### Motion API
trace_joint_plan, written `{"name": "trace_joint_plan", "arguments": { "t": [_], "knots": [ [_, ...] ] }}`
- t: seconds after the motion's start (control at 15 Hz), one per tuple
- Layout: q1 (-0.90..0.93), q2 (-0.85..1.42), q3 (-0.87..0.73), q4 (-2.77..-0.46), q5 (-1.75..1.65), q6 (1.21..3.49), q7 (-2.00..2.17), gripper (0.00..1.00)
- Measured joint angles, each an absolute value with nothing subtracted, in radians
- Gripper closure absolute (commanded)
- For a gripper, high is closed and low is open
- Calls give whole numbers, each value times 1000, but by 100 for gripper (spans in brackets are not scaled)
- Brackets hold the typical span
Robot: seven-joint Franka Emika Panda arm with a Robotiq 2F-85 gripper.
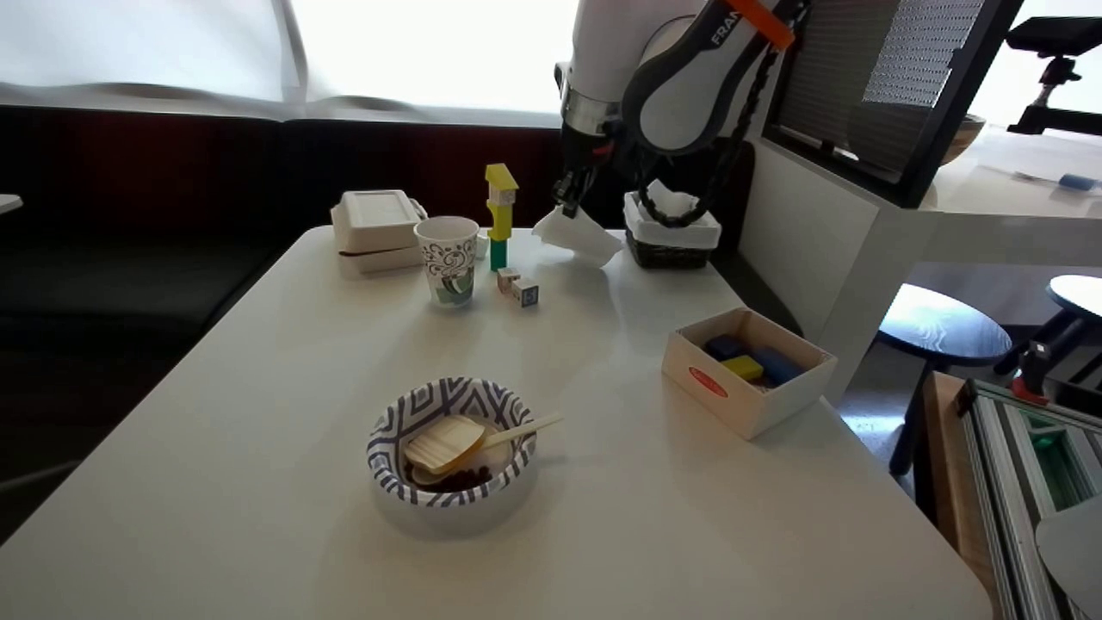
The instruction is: Take the paper towel out of the basket
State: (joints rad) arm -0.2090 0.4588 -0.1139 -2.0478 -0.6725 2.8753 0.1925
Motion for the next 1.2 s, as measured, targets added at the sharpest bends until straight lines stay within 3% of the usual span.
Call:
{"name": "trace_joint_plan", "arguments": {
  "t": [0.73,0.8,0.93,1.2],
  "knots": [
    [-167,499,-123,-2105,-462,2876,-92,100],
    [-173,505,-111,-2108,-430,2876,-125,74],
    [-181,514,-93,-2111,-386,2875,-174,68],
    [-168,492,-105,-2105,-366,2806,-182,37]
  ]
}}
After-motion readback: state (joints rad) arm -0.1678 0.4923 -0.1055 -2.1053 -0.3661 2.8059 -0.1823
